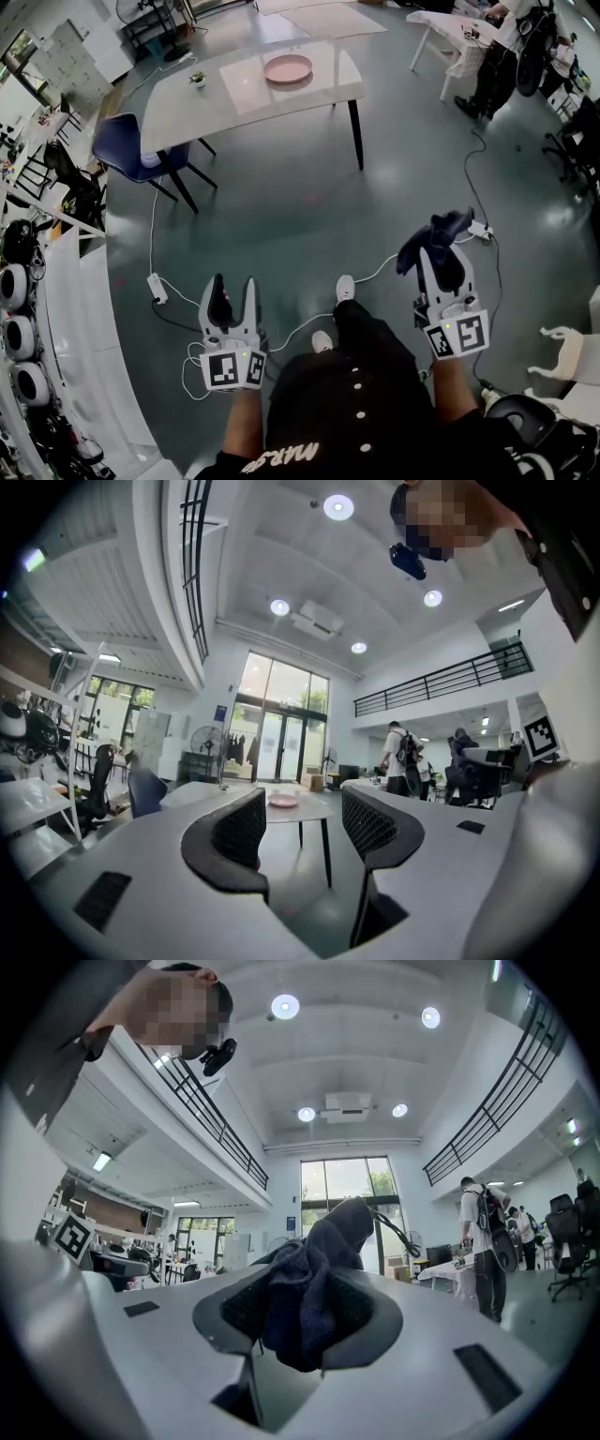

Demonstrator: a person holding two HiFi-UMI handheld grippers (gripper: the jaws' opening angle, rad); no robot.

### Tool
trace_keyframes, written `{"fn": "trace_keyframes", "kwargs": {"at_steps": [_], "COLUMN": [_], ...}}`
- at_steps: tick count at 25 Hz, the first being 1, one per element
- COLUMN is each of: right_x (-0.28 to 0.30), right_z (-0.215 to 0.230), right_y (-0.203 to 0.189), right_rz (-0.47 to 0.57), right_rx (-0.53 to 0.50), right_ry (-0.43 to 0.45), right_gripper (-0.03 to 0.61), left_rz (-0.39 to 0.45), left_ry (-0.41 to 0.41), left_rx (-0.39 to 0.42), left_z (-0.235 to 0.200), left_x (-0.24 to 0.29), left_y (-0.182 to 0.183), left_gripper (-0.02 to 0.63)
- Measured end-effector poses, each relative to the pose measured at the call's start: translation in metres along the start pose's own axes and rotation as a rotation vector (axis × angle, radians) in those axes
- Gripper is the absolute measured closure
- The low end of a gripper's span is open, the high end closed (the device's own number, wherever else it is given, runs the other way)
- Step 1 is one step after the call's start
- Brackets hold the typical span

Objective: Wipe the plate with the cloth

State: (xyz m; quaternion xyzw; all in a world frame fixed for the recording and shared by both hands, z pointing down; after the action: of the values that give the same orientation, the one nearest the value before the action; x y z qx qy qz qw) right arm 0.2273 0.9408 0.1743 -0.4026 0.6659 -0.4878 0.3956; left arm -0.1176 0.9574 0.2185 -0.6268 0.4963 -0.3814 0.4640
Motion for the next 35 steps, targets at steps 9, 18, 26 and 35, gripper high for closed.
{"fn": "trace_keyframes", "kwargs": {"at_steps": [9, 18, 26, 35], "right_x": [0.111, 0.176, 0.253, 0.306], "right_z": [0.048, 0.089, 0.147, 0.158], "right_y": [-0.019, -0.032, -0.047, -0.071], "right_rz": [-0.007, 0.006, 0.033, 0.021], "right_rx": [-0.003, -0.012, 0.012, 0.025], "right_ry": [-0.004, -0.009, 0.025, 0.084], "right_gripper": [0.44, 0.44, 0.439, 0.439], "left_rz": [-0.018, 0.004, 0.022, 0.006], "left_ry": [0.027, 0.05, 0.081, 0.105], "left_rx": [0.0, -0.002, -0.006, -0.023], "left_z": [-0.019, -0.023, -0.01, -0.014], "left_x": [0.106, 0.178, 0.268, 0.312], "left_y": [0.01, 0.013, 0.022, 0.011], "left_gripper": [0.367, 0.367, 0.367, 0.367]}}
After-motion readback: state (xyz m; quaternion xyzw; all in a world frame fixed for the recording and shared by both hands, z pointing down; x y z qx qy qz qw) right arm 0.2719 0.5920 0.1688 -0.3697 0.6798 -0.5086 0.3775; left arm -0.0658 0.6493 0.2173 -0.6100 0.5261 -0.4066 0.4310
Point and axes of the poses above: the fingertips, and each gripper's own axes: x forward along the fingers, z to its right, y out of its top, the point moved 1 cm from there along -x, backward along the fingers, and after that the axes turned 12 degrees about -x, right-handed, at the moved point
